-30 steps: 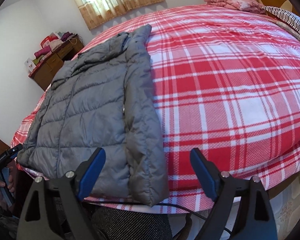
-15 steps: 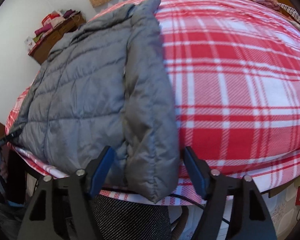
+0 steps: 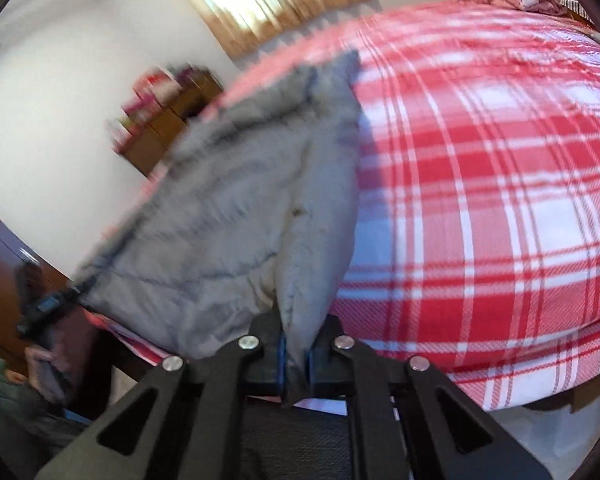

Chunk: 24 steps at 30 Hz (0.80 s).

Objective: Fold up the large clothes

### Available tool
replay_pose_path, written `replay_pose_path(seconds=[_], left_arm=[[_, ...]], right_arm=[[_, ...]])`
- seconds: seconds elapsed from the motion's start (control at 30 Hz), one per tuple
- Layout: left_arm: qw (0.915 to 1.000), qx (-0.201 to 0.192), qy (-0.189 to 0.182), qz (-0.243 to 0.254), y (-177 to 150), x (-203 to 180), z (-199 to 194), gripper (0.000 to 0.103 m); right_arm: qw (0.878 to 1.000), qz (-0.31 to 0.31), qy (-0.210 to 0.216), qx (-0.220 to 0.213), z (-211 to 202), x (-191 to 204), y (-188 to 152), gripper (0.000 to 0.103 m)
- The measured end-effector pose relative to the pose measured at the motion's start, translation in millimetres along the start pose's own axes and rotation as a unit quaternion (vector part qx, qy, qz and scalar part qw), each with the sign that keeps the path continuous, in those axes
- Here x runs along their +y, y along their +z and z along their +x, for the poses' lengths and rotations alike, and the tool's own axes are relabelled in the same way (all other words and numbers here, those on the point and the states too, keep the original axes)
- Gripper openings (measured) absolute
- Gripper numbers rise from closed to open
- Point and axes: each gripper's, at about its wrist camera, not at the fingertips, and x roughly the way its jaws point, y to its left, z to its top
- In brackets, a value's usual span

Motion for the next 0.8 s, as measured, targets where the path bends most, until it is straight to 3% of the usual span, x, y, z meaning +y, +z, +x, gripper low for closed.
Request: replay_pose_path(seconds=[0.17, 0.3, 0.47, 0.63, 0.8], left_arm=[[0.9983, -0.025, -0.045, 0.026, 8.6, -33.3, -38.4, 0.015], [0.995, -0.044, -0.051, 0.073, 20.4, -65.7, -69.9, 0.015], [0.9932, -0.075, -0.048, 0.075, 61.1, -75.9, -84.4, 0.015], [0.9947, -0.094, -0.011, 0.041, 132.7, -60.4, -53.3, 0.015], [0.9965, -0.075, 0.035, -0.017, 204.3, -24.5, 26.1, 0.015]], right_arm=[[0.998, -0.016, 0.028, -0.048, -45.4, 16.1, 9.5, 0.01], [0.994, -0.021, 0.066, -0.09, -77.5, 34.5, 21.6, 0.01], [0.986, -0.029, 0.077, -0.148, -101.3, 45.7, 69.4, 0.01], [0.983, -0.023, 0.082, -0.165, -69.5, 40.5, 153.1, 0.01], [0.988, -0.012, 0.054, -0.147, -1.1, 31.4, 229.1, 0.01]])
